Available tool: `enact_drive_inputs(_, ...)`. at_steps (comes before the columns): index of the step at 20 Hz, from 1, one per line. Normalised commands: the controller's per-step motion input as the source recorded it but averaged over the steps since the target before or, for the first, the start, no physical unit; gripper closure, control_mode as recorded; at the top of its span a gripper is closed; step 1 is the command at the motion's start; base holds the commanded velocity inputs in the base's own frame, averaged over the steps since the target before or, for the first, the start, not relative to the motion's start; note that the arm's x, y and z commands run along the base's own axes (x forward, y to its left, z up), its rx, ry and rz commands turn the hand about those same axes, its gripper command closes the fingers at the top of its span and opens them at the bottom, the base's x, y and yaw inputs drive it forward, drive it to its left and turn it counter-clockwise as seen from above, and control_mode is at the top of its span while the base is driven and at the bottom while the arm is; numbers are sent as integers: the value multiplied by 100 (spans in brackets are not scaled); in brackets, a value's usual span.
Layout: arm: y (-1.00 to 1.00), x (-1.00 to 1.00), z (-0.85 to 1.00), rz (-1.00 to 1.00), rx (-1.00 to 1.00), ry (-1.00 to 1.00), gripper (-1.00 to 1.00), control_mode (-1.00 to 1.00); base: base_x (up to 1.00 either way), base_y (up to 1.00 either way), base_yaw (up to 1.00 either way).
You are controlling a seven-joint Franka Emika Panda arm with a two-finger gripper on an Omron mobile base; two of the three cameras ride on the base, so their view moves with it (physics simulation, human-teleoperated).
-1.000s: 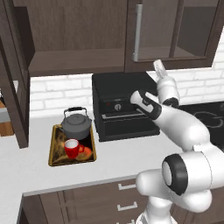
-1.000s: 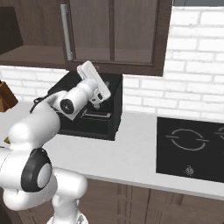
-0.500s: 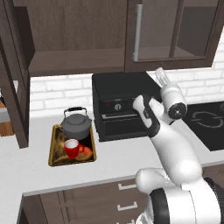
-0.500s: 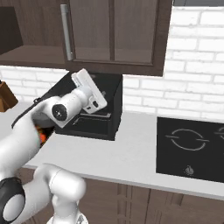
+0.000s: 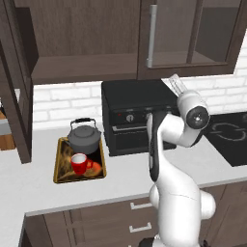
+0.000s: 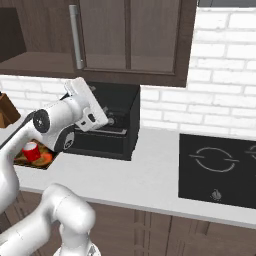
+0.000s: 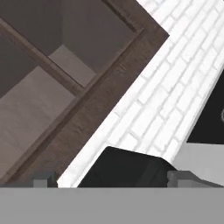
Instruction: Pick the kettle from the counter and place it on the tray. Then pick the mug from the cabinet and place it on the tray. Then close the cabinet doors.
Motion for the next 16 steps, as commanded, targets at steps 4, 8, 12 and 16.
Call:
enact_drive_inputs(4, 31, -16, -1, -2, -8, 32, -100, -100, 0, 0, 0)
enact_drive_inputs(8, 9, 0, -18, 0, -7, 14, -100, -100, 0, 0, 0)
enact_drive_inputs(12, 1, -28, -5, -1, -3, 0, -100, -100, 0, 0, 0)
enact_drive_inputs(16, 11, -52, -1, -8, -7, 0, -100, -100, 0, 0, 0)
